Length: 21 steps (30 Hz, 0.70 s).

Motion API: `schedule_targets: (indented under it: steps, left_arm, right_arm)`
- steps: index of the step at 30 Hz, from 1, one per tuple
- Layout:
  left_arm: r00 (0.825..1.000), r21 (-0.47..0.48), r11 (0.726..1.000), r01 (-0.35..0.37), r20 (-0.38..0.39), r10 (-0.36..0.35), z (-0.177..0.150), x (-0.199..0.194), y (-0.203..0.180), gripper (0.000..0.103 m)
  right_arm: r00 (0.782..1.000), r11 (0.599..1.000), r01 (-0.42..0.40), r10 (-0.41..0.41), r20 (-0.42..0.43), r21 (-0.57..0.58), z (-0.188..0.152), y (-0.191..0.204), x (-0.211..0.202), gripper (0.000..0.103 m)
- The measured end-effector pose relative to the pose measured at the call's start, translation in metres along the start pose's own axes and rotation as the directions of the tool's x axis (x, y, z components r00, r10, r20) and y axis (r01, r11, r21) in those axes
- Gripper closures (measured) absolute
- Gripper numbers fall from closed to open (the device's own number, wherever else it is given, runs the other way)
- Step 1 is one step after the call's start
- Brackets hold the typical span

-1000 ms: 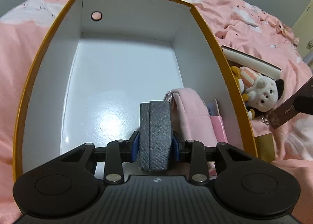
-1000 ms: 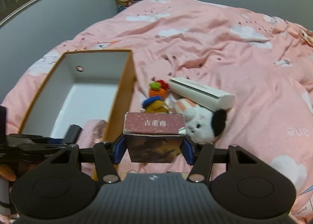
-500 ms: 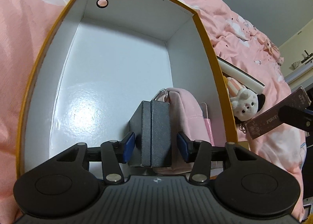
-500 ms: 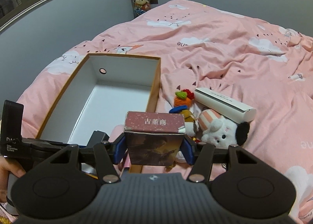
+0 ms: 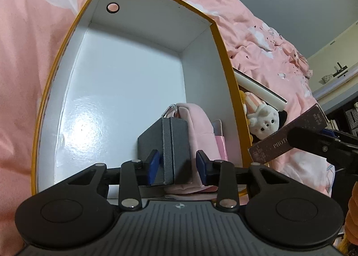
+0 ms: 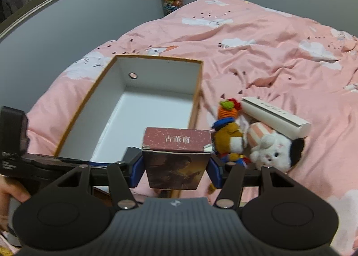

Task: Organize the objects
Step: 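Carry the photo card box to the shoebox and hand it to the left gripper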

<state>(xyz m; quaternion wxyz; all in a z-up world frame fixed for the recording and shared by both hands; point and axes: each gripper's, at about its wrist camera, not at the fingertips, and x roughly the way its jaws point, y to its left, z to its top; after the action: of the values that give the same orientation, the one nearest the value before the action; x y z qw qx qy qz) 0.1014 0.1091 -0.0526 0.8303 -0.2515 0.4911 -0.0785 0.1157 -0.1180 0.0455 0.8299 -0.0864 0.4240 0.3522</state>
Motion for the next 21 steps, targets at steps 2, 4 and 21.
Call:
schedule_targets:
  steps: [2,4,21]
  left_arm:
    - [1.000,-0.016,1.000,0.017,0.005,-0.017,0.001,-0.001,0.003,0.064]
    - [1.000,-0.025,0.999,0.021,0.013,-0.021,0.002,-0.004,0.005,0.064]
    - [0.985,0.335,0.942,-0.033,0.173,-0.027,-0.005,-0.058,-0.035,0.049]
  right_arm:
    - [1.000,1.000,-0.020,0.020,-0.001,-0.004,0.002,0.004,0.001,0.044]
    - [0.999,0.999,-0.053,0.053,-0.012,0.000,0.004,0.006,0.004,0.044]
    - [0.961,0.962,-0.244,0.257,-0.104,0.123,0.020,0.010,0.046,0.044]
